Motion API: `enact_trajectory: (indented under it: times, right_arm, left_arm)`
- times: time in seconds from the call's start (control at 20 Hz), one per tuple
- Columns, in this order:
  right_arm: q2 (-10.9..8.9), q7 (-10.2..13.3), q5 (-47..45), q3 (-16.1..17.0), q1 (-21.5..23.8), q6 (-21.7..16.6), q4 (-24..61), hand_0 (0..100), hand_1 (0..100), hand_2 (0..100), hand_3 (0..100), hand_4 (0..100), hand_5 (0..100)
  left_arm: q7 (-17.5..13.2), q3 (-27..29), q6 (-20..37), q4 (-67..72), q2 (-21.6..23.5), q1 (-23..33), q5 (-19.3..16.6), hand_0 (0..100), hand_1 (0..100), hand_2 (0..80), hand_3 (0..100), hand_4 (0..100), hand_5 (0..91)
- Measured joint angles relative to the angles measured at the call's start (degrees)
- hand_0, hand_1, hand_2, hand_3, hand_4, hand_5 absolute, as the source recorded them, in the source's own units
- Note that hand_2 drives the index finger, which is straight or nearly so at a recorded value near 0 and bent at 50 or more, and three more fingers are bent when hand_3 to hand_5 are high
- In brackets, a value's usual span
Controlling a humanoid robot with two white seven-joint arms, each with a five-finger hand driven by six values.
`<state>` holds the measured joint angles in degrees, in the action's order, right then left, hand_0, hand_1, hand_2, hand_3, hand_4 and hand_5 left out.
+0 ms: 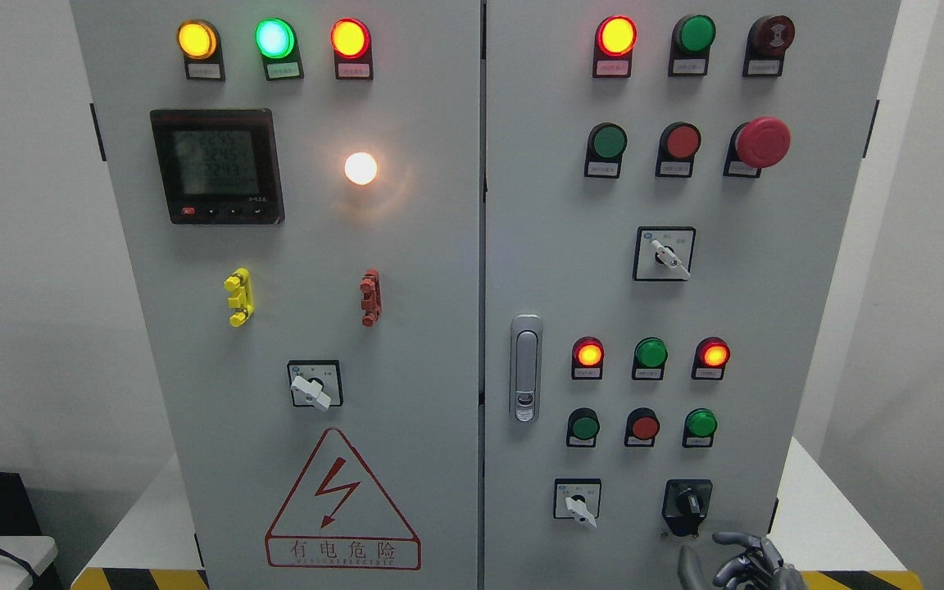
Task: Trip black knob to open circuit
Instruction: 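Raise the right hand up toward the black rotary knob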
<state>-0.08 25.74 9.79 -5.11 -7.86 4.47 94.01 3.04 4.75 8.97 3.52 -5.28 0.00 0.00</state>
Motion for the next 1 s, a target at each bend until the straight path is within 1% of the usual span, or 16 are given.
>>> enact_trajectory:
  times: [0.5,1.0]
  right_arm:
    - [0.05,0.1,0.0,0.9,-2.7,0.0,-3.0,22,74,44,84,89,92]
    - [0.16,0.1,0.0,1.2,-3.7,0.0,-4.5,23,74,44,85,89,93]
  left_arm:
    - [0.0,0.0,0.0,0.0,0.0,0.0,0.0,12,39,0.0,0,0,0.0]
    - [0.0,0.0,0.0,0.0,0.0,0.0,0.0,12,39,0.0,0,0,0.0]
